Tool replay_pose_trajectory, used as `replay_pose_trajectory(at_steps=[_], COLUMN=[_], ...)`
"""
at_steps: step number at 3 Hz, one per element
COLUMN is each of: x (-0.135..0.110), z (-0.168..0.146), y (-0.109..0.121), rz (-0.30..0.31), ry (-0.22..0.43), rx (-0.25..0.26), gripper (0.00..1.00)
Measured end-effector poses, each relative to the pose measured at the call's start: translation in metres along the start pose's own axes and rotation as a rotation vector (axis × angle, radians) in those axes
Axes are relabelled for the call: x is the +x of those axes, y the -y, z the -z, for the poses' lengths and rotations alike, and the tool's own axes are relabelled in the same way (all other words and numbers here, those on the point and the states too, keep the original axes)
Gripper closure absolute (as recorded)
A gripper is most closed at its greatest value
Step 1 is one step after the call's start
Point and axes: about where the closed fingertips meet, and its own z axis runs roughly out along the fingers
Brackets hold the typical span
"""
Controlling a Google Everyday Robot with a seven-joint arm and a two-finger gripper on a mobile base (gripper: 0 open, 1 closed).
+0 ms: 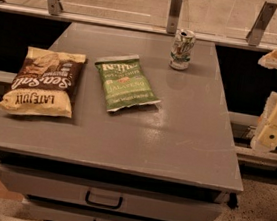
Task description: Pick green jalapeno chip bag
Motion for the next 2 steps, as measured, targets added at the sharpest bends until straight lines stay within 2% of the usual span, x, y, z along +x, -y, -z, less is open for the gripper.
replay_pose_trajectory(at_steps=[1, 2], x=[0.0, -0.016], z=[0.0, -0.017], y=[0.0, 0.008], rz=[0.0, 0.028], ry=[0.0, 0.056], rx=[0.0, -0.01], gripper=[0.0, 0.0])
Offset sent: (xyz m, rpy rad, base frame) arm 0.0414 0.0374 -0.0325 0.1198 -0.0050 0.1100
